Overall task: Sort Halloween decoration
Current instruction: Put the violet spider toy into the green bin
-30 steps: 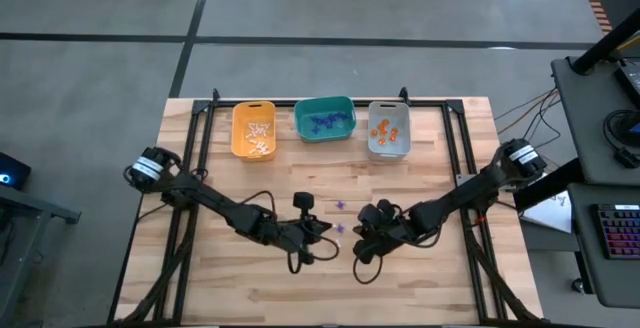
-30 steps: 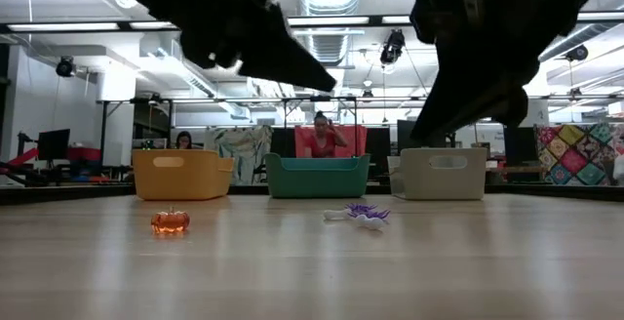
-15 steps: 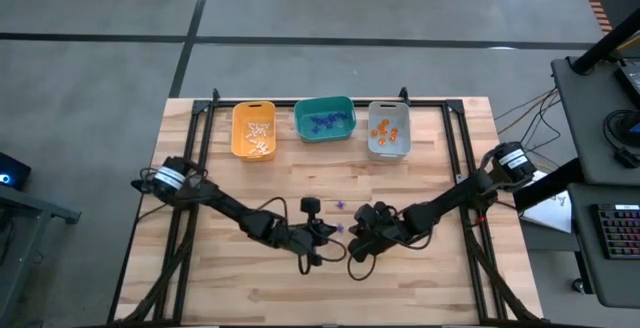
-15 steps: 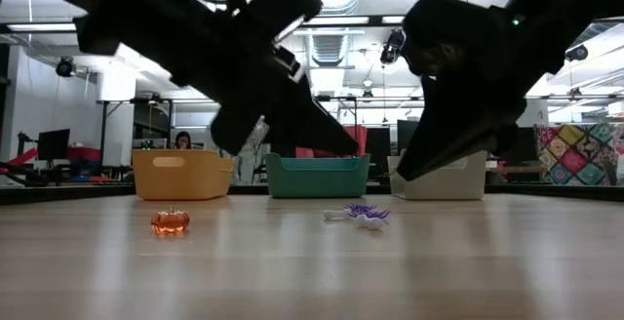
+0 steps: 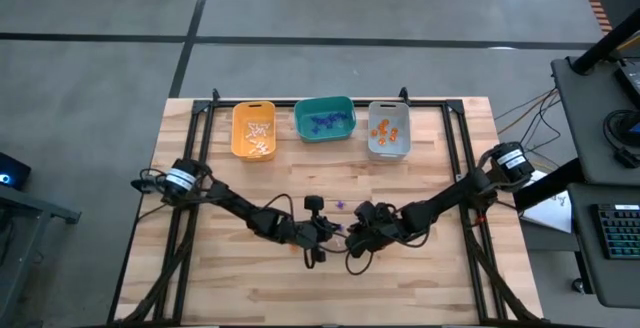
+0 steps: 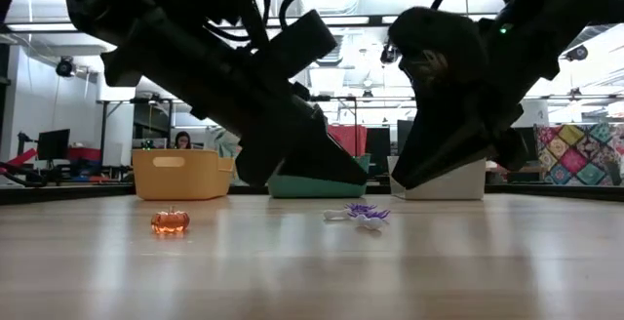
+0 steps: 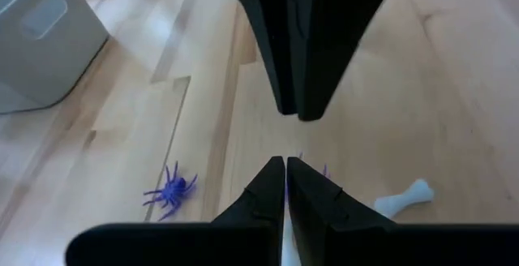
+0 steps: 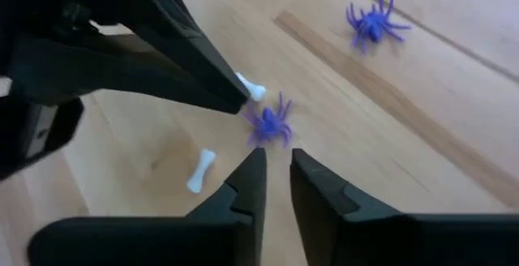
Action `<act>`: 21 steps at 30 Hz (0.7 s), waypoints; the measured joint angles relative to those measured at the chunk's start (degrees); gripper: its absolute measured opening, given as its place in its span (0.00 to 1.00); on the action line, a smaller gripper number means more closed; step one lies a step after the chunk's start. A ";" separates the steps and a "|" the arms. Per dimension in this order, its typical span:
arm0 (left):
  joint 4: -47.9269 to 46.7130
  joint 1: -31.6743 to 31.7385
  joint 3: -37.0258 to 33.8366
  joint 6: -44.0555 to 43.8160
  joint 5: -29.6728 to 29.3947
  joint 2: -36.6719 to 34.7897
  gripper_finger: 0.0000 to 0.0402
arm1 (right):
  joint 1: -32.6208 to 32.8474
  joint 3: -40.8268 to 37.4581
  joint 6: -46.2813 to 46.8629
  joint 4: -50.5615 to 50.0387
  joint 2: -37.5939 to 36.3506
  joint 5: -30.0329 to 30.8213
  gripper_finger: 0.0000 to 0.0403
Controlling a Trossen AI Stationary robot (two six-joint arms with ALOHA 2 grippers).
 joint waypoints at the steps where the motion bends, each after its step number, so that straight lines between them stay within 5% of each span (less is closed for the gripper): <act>1: 0.14 0.18 0.00 -0.19 0.40 0.28 0.00 | 0.00 0.00 0.35 0.00 0.14 -0.09 0.15; 10: 2.24 0.99 -0.02 -2.78 2.92 2.45 0.00 | -0.82 -0.01 3.66 0.44 0.17 -0.15 0.30; 21: 1.67 1.02 -0.37 -4.05 2.89 2.38 0.00 | -0.81 -0.01 4.05 1.29 1.45 -0.17 0.37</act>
